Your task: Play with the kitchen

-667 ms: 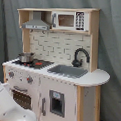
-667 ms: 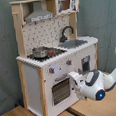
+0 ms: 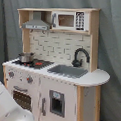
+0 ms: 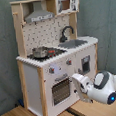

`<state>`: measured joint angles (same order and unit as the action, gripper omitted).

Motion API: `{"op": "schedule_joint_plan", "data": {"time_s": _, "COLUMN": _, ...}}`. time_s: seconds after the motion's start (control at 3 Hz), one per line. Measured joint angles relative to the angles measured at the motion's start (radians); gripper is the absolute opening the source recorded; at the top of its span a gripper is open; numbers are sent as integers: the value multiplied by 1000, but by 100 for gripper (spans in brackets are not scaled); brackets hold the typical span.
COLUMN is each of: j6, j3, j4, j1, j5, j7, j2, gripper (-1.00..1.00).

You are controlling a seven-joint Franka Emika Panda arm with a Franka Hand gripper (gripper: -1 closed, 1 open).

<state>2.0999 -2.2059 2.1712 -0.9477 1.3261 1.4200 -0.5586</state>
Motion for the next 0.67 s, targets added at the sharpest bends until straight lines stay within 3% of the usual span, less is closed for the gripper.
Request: {"op": "schedule_joint_plan", "data": {"time_s": 0.67, "j6": -122, "j3": -4, "j4": 42, "j1": 95, "j5": -1, "j7": -60, "j2": 96, "gripper": 100}}
